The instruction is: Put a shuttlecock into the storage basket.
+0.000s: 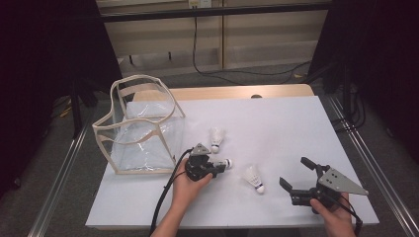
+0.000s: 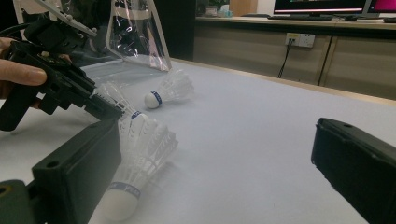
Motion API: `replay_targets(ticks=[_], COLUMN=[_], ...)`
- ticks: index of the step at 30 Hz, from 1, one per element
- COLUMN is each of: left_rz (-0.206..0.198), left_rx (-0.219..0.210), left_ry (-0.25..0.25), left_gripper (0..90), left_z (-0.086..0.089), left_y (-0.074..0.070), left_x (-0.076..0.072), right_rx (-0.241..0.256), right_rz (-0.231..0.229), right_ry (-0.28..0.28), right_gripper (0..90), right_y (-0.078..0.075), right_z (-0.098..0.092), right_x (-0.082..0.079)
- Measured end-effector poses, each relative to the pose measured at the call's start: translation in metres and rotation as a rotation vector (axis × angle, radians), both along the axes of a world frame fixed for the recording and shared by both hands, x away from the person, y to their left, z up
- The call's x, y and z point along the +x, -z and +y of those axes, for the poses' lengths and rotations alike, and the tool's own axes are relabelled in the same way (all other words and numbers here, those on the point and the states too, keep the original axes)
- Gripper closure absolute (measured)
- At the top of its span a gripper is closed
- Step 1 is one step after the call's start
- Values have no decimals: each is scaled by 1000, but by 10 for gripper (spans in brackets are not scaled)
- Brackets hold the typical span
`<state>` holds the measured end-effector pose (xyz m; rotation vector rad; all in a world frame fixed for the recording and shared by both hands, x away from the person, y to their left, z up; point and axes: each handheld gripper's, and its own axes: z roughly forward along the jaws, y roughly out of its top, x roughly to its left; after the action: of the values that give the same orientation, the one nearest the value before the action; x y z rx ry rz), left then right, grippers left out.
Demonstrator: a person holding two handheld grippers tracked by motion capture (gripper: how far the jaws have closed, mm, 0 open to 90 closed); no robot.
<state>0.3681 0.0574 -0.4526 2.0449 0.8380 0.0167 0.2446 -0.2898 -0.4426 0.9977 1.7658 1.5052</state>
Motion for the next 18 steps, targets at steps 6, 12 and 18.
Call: replay_targets(ticks=[6, 12, 18], left_rz=[19, 21, 24], left_rx=[5, 8, -4], left_ry=[-3, -6, -13], left_gripper=[834, 850, 869], left_z=[1, 2, 2], left_y=[0, -1, -2], left_x=[0, 1, 1], right_rx=[0, -1, -2], right_rz=[2, 2, 1], right_ry=[-5, -6, -6], right_gripper=[12, 12, 12], right_y=[0, 0, 0], right_z=[0, 0, 0], right_x=[0, 0, 0])
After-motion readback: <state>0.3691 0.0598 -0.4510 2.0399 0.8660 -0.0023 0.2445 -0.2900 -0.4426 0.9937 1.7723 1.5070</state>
